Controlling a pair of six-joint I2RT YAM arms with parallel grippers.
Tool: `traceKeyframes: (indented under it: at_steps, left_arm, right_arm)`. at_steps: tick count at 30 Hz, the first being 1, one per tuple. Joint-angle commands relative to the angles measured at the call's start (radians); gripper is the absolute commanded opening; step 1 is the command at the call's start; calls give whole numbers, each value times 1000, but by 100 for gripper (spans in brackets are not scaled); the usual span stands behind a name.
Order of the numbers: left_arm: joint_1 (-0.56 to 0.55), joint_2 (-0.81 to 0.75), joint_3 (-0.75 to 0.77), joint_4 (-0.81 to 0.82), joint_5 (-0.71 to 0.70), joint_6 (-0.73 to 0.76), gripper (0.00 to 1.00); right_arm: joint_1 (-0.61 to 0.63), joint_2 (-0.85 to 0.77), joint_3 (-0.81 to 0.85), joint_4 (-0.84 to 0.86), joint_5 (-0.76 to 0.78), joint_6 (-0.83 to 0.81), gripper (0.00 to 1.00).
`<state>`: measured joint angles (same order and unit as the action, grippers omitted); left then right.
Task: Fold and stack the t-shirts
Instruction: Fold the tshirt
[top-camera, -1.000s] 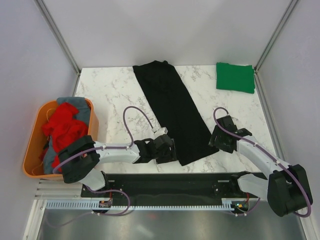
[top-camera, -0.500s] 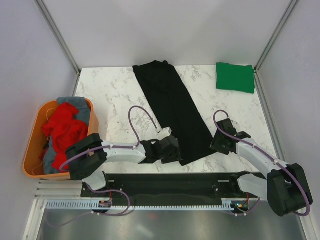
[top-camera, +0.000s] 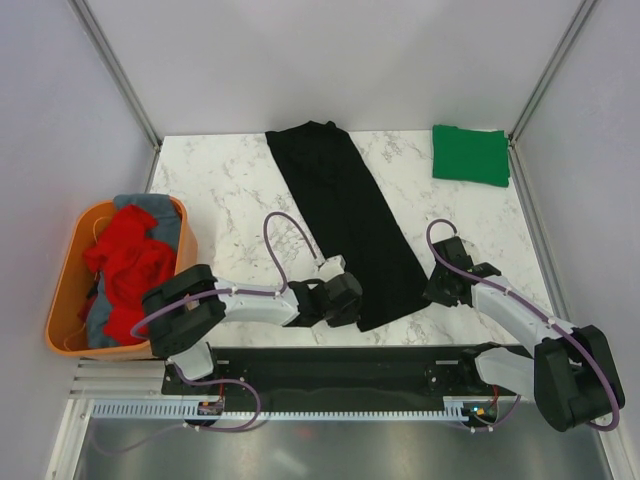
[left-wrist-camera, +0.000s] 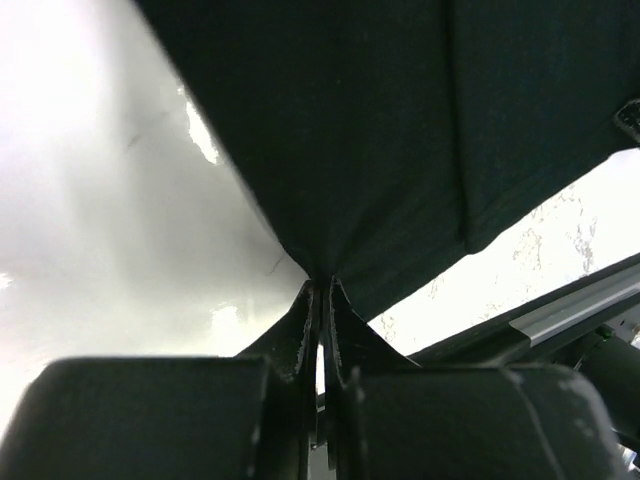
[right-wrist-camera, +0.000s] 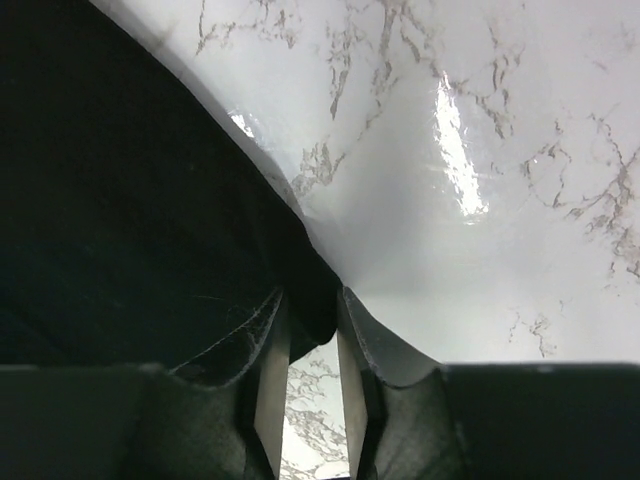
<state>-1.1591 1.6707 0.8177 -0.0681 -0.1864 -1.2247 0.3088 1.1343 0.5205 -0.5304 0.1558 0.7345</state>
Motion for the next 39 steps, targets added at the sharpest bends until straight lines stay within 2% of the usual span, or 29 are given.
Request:
traceKeyframes:
  at_steps: [1, 2, 3, 4, 7, 13, 14, 17, 22, 23, 28, 29, 33, 39]
  left_arm:
    - [-7, -95, -50, -59, -96, -70, 2]
    - [-7, -115, -66, -62, -116, -87, 2]
    - [-7, -152, -78, -64, -122, -88, 2]
    - [-7, -164, -90, -64, -127, -88, 2]
    - [-7, -178, -92, -73, -128, -87, 2]
    - [-7, -186, -98, -82, -128, -90, 2]
    - [-7, -187, -101, -85, -130, -91, 2]
    - [-7, -195, -106, -93, -134, -94, 2]
    - [-5, -197, -109, -99, -142, -96, 2]
    - [-5, -197, -109, -101, -142, -96, 2]
    - [-5, -193, -109, -99, -143, -96, 2]
    - [-5, -195, -109, -99, -143, -96, 2]
    - [-5, -254, -97, -146, -143, -95, 2]
    - [-4, -475, -58, -390, -176, -55, 2]
  right_arm:
    - [-5, -14, 15, 9, 4, -4, 30]
    - [-4, -21, 12, 6, -11, -6, 27]
    - [-4, -28, 6, 7, -21, -3, 18]
    - [-4, -31, -7, 10, -31, -3, 15]
    - [-4, -38, -30, 29, -64, -7, 13]
    - [-4, -65, -31, 29, -120, -27, 52]
    - [-5, -73, -33, 29, -127, -27, 55]
    - [-5, -99, -48, 35, -136, -30, 54]
    - [-4, -105, -57, 49, -142, -32, 40]
    - [-5, -102, -56, 47, -142, -30, 33]
    - [-5, -105, -65, 58, -153, -35, 15]
    - [-4, -110, -66, 63, -154, -34, 2]
    - [-2, -137, -68, 47, -212, -38, 0]
    - [1, -293, -7, -89, -317, 5, 0]
